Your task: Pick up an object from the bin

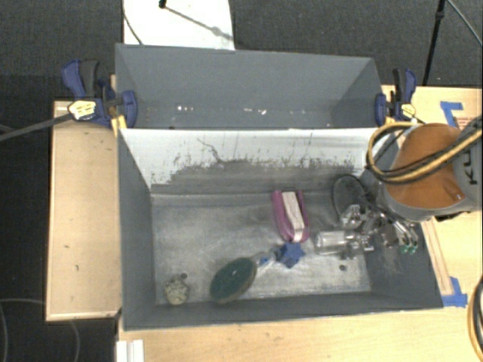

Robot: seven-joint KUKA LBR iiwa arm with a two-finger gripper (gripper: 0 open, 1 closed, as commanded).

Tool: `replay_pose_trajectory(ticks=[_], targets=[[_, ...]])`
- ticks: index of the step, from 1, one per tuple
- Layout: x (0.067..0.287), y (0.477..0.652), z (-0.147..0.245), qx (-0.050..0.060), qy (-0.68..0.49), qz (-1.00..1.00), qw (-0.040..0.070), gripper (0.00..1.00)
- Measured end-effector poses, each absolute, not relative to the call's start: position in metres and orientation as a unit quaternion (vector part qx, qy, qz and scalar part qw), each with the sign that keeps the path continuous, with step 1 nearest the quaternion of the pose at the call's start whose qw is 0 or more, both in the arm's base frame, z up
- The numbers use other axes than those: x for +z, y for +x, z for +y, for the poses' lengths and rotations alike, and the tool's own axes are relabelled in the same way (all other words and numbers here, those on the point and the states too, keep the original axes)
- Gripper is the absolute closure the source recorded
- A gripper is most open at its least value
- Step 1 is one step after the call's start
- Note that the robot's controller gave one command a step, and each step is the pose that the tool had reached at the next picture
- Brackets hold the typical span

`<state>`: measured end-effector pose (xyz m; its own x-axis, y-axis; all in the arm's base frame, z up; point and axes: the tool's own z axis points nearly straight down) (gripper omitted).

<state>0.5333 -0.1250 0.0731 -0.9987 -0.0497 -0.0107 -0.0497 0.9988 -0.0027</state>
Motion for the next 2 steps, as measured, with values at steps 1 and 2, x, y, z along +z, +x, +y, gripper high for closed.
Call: replay_pose_trajectory(ticks=[1,2], targets=[[0.193,0.521,-0.108,-0.001,-0.077,0.997,0.005,1.00],[0.293,0.518,-0.124,-0.002,-0.307,0.952,0.004,1.00]])
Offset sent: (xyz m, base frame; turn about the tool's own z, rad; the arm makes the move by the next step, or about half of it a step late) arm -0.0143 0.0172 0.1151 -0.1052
